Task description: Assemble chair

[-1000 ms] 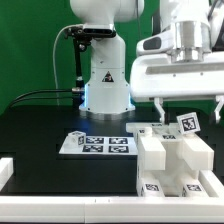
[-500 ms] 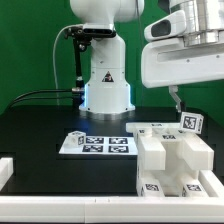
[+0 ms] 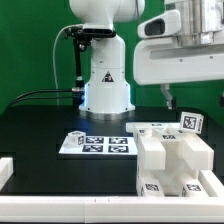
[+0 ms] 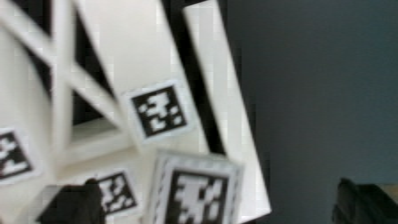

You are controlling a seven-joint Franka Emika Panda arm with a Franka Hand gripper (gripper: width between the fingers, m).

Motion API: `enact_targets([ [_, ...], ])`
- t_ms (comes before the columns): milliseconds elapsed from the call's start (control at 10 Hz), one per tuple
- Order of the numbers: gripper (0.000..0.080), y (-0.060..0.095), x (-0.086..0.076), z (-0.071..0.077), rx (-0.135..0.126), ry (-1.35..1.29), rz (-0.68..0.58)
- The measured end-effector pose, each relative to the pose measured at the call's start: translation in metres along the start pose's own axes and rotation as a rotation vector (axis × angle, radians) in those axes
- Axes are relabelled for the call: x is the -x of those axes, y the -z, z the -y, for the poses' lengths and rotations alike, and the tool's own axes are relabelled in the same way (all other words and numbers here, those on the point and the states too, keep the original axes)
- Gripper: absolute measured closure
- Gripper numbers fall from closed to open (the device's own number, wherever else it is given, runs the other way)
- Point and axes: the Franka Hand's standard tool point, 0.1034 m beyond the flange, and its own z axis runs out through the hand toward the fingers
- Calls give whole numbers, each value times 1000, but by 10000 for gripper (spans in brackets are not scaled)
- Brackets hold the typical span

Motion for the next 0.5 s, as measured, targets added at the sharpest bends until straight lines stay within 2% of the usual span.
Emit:
enact_targets([
  [200, 151, -4, -12, -8, 47, 14, -16],
  [500, 151, -6, -13, -8, 53, 18, -17],
])
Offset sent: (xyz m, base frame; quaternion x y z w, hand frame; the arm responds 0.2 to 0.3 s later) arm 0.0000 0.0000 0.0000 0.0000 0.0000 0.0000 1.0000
